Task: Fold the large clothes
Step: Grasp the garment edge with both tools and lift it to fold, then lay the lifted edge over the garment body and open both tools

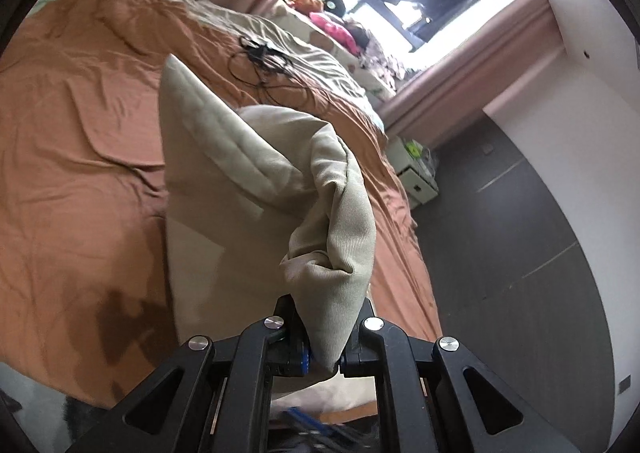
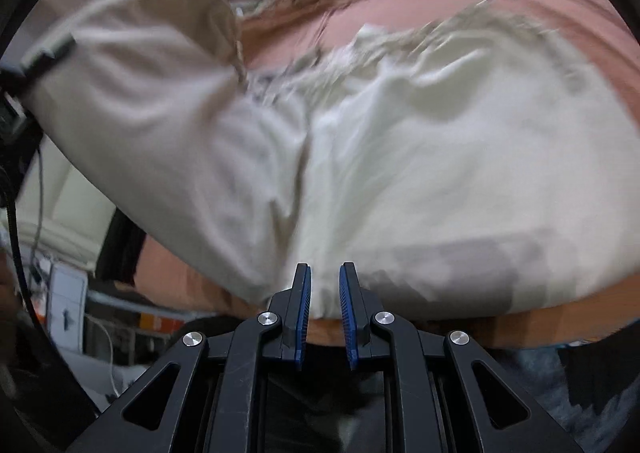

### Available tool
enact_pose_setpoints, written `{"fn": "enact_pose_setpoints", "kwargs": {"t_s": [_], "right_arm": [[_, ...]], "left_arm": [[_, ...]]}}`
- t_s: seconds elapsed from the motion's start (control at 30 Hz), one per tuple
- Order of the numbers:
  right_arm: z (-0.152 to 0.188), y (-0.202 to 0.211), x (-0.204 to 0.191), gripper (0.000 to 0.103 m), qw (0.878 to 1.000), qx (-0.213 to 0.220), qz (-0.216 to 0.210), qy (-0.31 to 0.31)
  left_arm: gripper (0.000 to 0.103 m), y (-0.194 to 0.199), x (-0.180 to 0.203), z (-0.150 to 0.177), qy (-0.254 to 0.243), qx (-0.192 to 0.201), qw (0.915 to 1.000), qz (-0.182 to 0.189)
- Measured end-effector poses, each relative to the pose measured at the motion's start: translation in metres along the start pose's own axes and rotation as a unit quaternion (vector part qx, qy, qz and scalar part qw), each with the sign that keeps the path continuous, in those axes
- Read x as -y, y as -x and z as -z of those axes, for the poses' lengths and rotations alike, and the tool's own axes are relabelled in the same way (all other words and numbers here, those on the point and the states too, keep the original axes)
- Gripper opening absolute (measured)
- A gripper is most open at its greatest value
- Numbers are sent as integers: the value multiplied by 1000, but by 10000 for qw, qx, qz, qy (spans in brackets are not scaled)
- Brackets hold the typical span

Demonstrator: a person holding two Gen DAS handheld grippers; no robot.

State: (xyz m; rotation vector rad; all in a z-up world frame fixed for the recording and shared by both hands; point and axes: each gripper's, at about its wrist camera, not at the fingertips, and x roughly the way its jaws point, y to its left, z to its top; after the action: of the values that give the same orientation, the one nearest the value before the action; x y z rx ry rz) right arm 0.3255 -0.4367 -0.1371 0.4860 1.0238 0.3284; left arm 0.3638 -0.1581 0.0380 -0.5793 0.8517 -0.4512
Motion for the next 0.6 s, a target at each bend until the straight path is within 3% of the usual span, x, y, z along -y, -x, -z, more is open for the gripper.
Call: {"fn": "enact_pose_setpoints", "kwargs": {"t_s": [0.3, 0.6], "right_arm": [[1, 92, 103, 16, 9913, 848, 386, -935], [34, 136, 194, 16, 9724, 1054, 799, -1924]], "left_arm": [[9, -76, 48, 30, -240, -663, 9975, 101], [9, -176, 90, 96, -675, -1701, 9830, 130]]}}
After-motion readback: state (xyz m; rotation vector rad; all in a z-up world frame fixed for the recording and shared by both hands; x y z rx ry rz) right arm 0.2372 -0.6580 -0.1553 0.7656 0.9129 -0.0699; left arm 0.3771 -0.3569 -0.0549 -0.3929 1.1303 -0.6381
